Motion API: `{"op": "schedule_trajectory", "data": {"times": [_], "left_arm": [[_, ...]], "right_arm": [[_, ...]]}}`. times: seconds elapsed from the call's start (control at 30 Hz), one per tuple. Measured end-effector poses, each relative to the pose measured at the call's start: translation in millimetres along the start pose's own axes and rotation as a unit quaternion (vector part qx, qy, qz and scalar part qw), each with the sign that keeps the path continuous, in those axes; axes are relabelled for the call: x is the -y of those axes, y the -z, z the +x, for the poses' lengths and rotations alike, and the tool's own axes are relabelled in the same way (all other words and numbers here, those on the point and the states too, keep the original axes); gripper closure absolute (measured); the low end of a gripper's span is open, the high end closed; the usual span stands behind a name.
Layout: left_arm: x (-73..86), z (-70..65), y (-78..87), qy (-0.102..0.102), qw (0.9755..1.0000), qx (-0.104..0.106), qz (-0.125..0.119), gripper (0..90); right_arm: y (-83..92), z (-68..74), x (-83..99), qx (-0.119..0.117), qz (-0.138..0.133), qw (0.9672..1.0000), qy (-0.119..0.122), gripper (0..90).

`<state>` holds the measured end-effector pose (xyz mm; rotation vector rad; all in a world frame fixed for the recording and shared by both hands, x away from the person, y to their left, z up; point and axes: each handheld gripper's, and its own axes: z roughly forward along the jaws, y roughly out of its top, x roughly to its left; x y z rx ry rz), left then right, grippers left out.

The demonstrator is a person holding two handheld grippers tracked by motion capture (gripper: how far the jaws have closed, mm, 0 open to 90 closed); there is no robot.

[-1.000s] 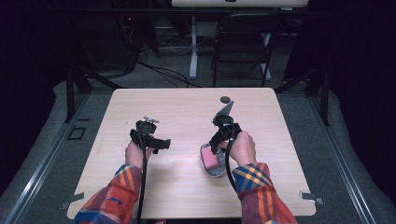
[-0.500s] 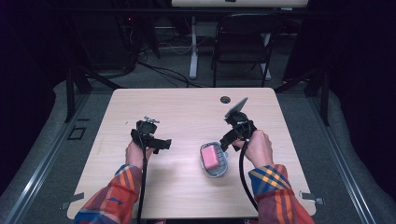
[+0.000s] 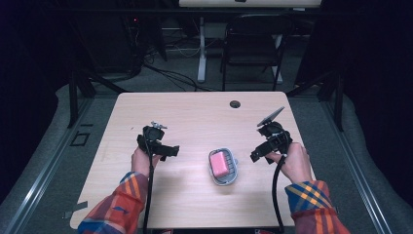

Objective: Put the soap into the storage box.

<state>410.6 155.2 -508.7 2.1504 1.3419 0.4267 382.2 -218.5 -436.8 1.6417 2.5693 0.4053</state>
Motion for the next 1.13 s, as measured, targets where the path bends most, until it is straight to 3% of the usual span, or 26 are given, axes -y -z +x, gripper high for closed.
{"op": "schedule_trajectory", "data": {"times": [0.33,0.57,0.63,0.83,0.9,1.0,1.13], "left_arm": [[0.0,-0.7,0.2,-0.002,1.0,0.003,0.001,0.0],[-0.1,-1.9,-0.4,-0.006,1.0,0.002,0.001,0.0],[0.0,-2.0,-0.5,-0.006,1.0,0.003,0.001,0.0],[-0.1,-3.1,-0.5,-0.009,1.0,0.002,0.002,0.0],[-0.2,-3.7,-0.9,-0.011,0.9999,0.004,0.002,0.0],[-0.5,-4.5,-1.4,-0.018,0.9998,0.007,0.004,0.0],[-0.3,-4.7,-1.6,-0.017,0.9998,0.01,0.003,0.0]], "right_arm": [[0.4,-21.2,29.6,0.009,-0.011,0.9999,0.004,7.4],[-10.6,-41.8,64.7,0.016,-0.013,0.9998,0.005,7.1],[-15.9,-44.0,73.0,0.014,-0.027,0.9995,-0.005,7.1],[-29.3,-52.7,96.0,0.016,-0.032,0.9993,0.008,7.2],[-35.9,-54.3,102.9,0.008,-0.041,0.9991,-0.001,7.4],[-40.7,-58.1,107.9,0.006,-0.03,0.9995,0.006,7.4],[-39.9,-58.2,110.3,-0.002,-0.05,0.9988,0.003,7.4]]}}
